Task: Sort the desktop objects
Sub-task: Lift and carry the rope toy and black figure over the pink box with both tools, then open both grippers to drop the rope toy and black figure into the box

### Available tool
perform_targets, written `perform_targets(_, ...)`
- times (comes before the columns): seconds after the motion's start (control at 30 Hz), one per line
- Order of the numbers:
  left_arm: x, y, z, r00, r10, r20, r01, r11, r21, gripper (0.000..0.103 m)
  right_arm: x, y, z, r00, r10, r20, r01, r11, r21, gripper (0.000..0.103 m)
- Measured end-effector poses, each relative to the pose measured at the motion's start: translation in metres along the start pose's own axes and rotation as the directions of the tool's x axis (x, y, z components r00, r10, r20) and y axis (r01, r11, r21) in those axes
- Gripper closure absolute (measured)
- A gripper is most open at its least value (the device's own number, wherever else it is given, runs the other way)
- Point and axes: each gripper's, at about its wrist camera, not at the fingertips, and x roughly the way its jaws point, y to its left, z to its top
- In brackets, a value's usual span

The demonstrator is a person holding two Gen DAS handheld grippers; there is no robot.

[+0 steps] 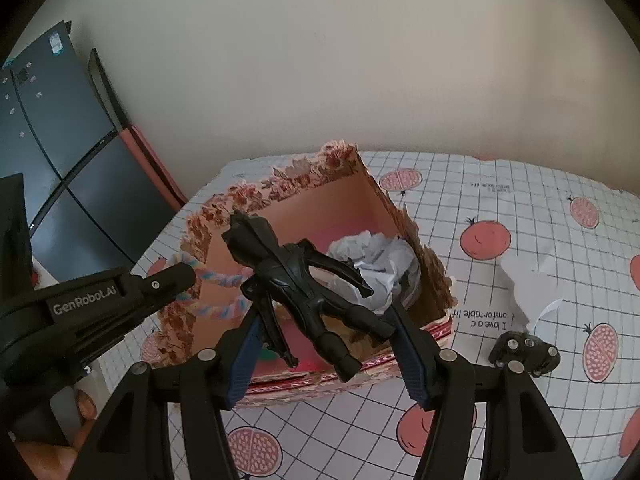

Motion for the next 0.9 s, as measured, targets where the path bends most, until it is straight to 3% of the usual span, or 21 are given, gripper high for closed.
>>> perform_targets(0.47, 0.023, 0.007, -0.01, 0.993, 0.062, -0.1, -0.065, 0.998, -0.023, 0.095, -0.003, 0.002, 0.005, 0.999, 0.004, 0.041, -0.003, 1.0, -0.022, 0.039)
perform_targets(0.9, 0.026, 0.006, -0.012, 0.99, 0.077, -0.121, -0.08, 0.997, -0.021, 0.095, 0.013, -0.001, 0.0, 1.0, -0.019, -0.019, 0.019, 0.999, -0.03, 0.038)
